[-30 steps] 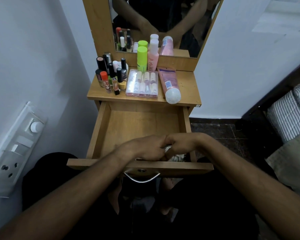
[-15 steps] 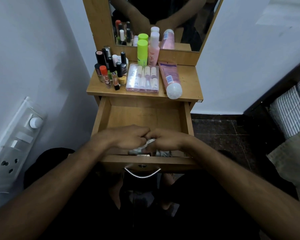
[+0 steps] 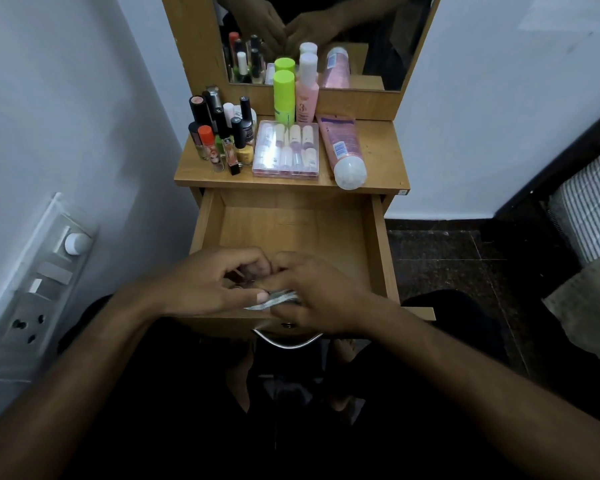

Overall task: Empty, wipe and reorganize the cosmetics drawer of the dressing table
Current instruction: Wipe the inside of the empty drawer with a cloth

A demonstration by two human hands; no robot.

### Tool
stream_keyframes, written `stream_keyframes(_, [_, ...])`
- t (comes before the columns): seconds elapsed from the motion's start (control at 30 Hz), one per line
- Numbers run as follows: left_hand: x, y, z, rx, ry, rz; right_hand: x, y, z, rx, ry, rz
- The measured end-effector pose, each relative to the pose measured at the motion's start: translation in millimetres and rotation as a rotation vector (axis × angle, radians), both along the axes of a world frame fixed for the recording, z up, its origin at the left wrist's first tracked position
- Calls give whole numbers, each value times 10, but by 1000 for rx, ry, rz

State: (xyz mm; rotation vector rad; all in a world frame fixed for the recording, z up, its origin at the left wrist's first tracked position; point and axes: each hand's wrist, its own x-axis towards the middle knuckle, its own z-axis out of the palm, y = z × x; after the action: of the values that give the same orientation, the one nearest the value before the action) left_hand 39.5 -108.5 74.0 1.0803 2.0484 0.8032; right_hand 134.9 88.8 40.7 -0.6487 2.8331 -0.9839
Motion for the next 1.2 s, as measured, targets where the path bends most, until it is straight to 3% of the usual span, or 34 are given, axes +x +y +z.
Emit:
stream_keyframes(0.3, [566,687,-130,183,365,-118,670,730,38,256,90,-120])
stream_keyframes(0.53, [720,852,-302,219,435,-114,866,901,37,276,141,-179])
stream_keyframes(0.7, [564,561,-166,160,415,-106,702,584,12,253,173,-153])
stream_keyframes(1.2, [-86,-634,90,-59,33,93,-74,-657,-99,55,240,-52])
